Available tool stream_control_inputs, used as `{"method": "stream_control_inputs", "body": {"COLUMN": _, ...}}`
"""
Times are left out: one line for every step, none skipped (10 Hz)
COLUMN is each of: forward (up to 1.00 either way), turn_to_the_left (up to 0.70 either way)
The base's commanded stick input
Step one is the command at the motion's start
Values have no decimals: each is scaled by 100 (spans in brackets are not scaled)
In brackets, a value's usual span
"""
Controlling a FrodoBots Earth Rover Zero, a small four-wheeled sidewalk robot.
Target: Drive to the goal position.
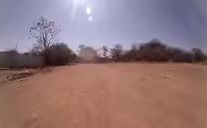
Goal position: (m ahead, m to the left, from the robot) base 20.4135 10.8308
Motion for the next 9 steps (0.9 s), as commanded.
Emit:
{"method": "stream_control_inputs", "body": {"forward": 100, "turn_to_the_left": 0}}
{"method": "stream_control_inputs", "body": {"forward": 100, "turn_to_the_left": 0}}
{"method": "stream_control_inputs", "body": {"forward": 100, "turn_to_the_left": 0}}
{"method": "stream_control_inputs", "body": {"forward": 100, "turn_to_the_left": 0}}
{"method": "stream_control_inputs", "body": {"forward": 100, "turn_to_the_left": 0}}
{"method": "stream_control_inputs", "body": {"forward": 100, "turn_to_the_left": 0}}
{"method": "stream_control_inputs", "body": {"forward": 100, "turn_to_the_left": 0}}
{"method": "stream_control_inputs", "body": {"forward": 100, "turn_to_the_left": 0}}
{"method": "stream_control_inputs", "body": {"forward": 100, "turn_to_the_left": 0}}
